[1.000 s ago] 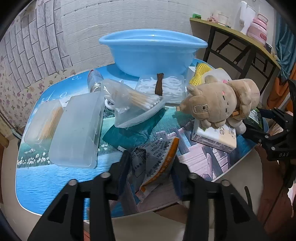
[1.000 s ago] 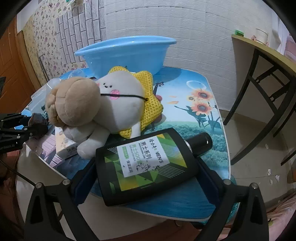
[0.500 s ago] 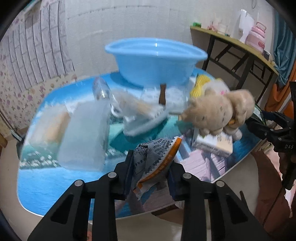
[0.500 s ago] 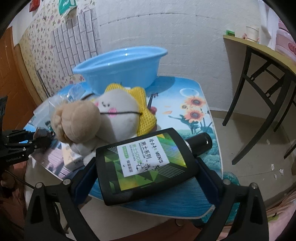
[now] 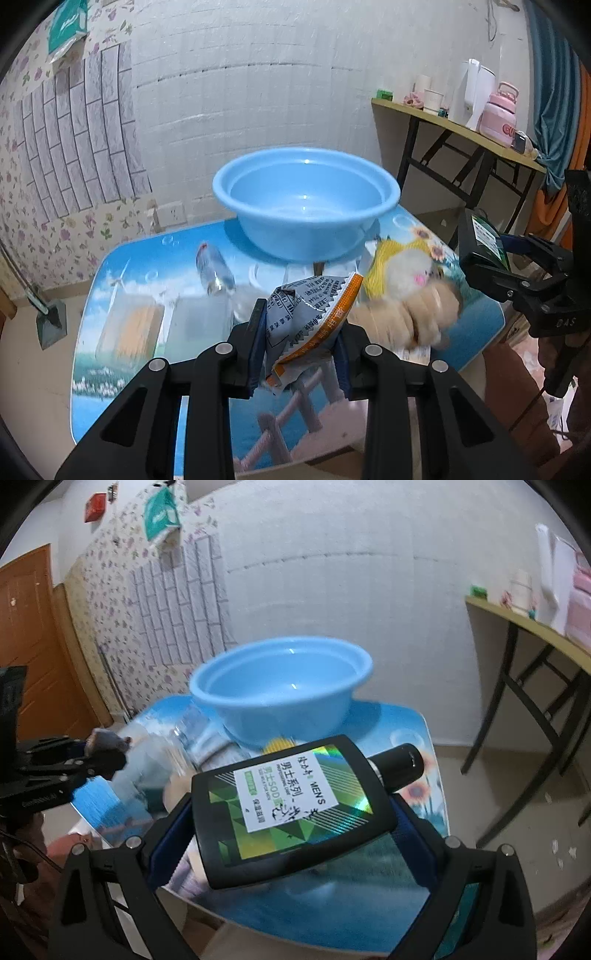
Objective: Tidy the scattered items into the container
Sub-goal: 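Carry wrapper and black bottle over the blue basin and open both tools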
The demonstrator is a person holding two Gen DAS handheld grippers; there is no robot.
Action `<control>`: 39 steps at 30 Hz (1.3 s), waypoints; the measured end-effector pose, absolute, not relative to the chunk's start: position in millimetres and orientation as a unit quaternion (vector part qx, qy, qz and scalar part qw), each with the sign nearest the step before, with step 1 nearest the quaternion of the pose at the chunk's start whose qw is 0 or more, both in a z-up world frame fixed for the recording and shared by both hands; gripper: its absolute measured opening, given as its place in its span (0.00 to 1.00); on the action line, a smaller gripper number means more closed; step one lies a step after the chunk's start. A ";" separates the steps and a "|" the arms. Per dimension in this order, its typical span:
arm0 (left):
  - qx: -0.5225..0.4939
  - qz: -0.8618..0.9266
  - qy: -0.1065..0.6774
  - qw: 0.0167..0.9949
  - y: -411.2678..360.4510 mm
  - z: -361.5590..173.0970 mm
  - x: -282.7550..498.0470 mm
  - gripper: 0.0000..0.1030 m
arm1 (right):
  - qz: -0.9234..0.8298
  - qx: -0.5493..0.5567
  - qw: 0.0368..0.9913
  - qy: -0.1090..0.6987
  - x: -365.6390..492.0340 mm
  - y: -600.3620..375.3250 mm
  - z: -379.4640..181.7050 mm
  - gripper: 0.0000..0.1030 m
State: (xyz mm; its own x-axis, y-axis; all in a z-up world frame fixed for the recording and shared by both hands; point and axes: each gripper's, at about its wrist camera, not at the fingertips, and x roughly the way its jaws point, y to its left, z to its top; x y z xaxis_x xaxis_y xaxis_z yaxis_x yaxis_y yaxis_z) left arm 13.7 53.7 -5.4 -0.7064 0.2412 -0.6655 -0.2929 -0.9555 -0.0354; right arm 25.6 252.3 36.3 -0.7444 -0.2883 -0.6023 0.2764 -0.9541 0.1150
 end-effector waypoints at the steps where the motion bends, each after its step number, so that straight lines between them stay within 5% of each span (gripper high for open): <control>1: -0.351 0.924 0.038 0.145 54.8 -2.5 9.2 0.30 | -0.935 0.319 0.156 -0.009 23.3 250.5 40.1 0.97; 15: -0.354 0.923 0.037 0.147 66.7 21.9 -80.2 0.30 | -0.924 0.320 0.208 -0.012 -67.3 229.4 68.6 0.97; 30: -0.362 0.917 0.057 0.155 73.2 3.5 -127.1 0.32 | -0.907 0.379 0.184 -0.008 -126.4 207.9 37.2 0.97; 33: -0.344 0.923 0.071 0.155 76.3 7.8 -120.2 0.38 | -0.917 0.360 0.172 0.000 -111.2 204.5 39.9 0.97; 39: -0.329 0.931 0.059 0.146 76.7 19.8 -105.4 0.74 | -0.924 0.351 0.153 -0.010 -83.7 210.0 56.2 0.97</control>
